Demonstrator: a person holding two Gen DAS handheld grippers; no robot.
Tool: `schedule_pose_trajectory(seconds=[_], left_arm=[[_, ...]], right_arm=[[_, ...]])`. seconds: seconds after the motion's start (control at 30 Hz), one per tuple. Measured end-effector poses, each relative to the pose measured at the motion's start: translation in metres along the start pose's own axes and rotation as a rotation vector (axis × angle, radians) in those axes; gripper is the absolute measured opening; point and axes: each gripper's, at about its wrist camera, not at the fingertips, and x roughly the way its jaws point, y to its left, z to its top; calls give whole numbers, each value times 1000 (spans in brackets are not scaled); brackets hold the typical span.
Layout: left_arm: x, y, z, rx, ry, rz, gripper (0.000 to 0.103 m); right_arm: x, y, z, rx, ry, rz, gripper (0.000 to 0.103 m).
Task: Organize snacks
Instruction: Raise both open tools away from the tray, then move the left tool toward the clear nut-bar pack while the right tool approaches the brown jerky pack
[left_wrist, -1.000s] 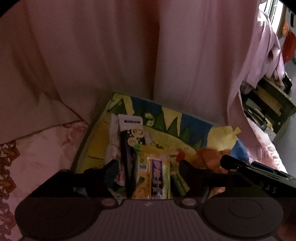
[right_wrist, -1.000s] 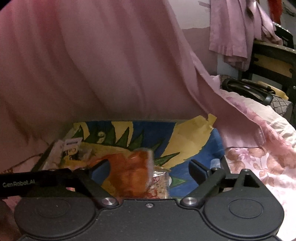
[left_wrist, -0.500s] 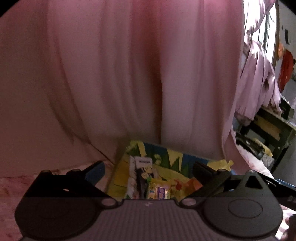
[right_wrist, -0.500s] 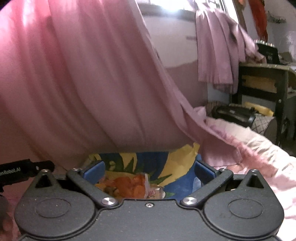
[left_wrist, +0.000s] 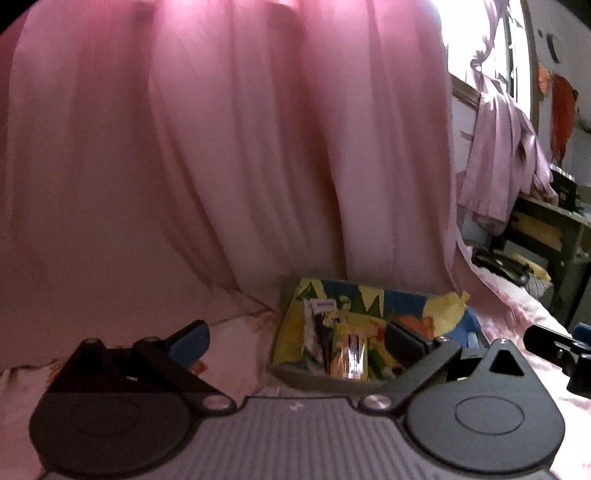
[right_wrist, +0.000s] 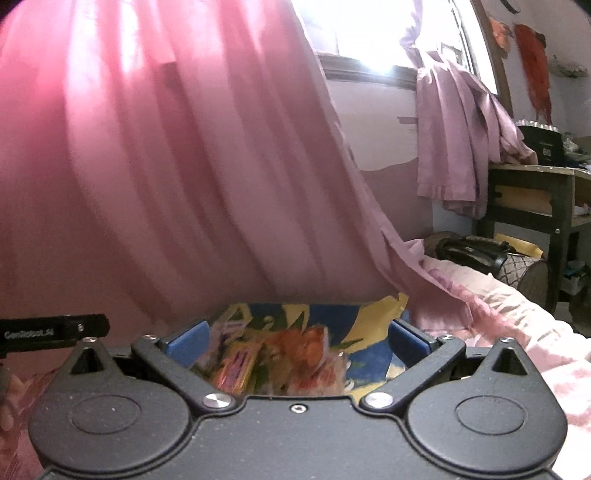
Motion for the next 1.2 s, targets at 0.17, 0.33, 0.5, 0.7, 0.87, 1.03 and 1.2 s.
schedule_pose_trajectory(seconds=[0.17, 0.33, 0.5, 0.7, 0.87, 1.03, 1.2], left_arm=[[-27, -2, -18, 36, 31, 3, 103], [-44, -3, -33, 64, 69, 28, 103], [-57, 3, -44, 52, 102, 50, 103], [-63, 10, -51, 28, 130, 73, 103], [-66, 11, -57, 38, 164, 87, 103], [-66, 11, -63, 42, 204, 111, 103], [-59, 13, -66, 52, 257, 156, 103]], right_arm=[[-23, 10, -13, -24, 22, 21, 102], [-40, 16, -22, -31, 40, 36, 102], [-50, 22, -31, -44, 71, 39, 102], [-57, 28, -43, -56, 115, 43, 102], [-55, 31, -52, -48, 163, 46, 102], [-49, 35, -60, -54, 203, 49, 102], [-46, 38, -65, -69, 225, 41, 102]])
